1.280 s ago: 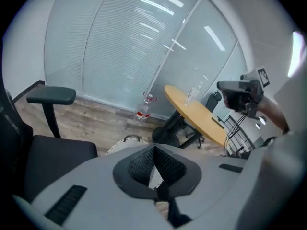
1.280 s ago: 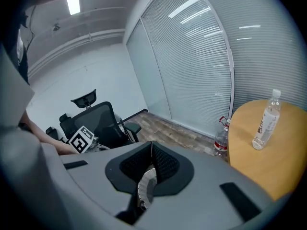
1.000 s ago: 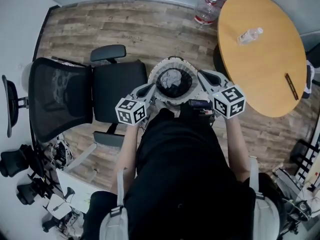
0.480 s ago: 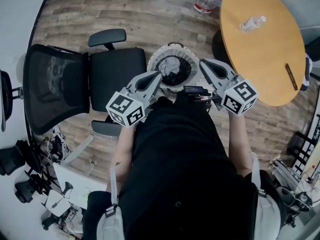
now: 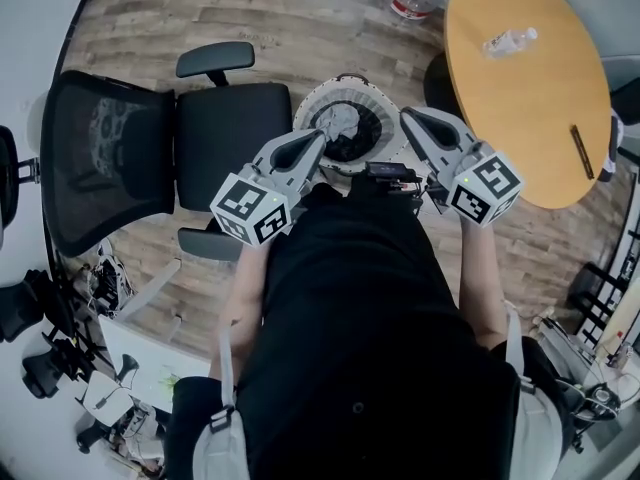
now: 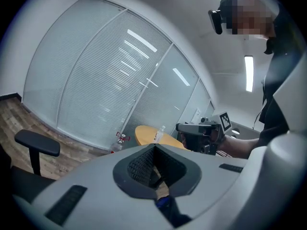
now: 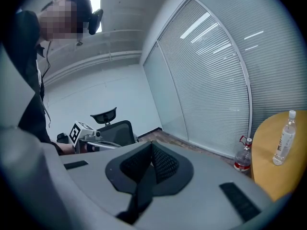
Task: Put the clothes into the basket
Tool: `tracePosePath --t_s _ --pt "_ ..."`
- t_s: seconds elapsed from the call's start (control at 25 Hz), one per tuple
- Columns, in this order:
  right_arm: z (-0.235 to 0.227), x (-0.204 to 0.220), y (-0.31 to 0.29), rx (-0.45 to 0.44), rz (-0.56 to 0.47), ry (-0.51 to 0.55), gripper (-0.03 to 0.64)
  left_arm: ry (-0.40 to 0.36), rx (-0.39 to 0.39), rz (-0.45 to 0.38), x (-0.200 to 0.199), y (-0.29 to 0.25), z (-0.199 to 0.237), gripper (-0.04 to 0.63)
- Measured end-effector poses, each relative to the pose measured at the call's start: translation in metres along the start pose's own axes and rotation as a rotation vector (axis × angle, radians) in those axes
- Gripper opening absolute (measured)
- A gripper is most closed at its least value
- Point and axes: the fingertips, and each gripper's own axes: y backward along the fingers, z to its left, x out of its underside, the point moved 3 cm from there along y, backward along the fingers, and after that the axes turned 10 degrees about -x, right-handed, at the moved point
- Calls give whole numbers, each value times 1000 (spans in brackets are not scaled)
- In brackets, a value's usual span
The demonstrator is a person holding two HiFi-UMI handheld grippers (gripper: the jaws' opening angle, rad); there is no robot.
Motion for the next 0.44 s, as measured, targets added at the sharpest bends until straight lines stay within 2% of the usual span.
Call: tracePosePath --t_s 0.44 --pt "5 4 1 -15 29 30 17 9 -5 -10 5 1 -2 12"
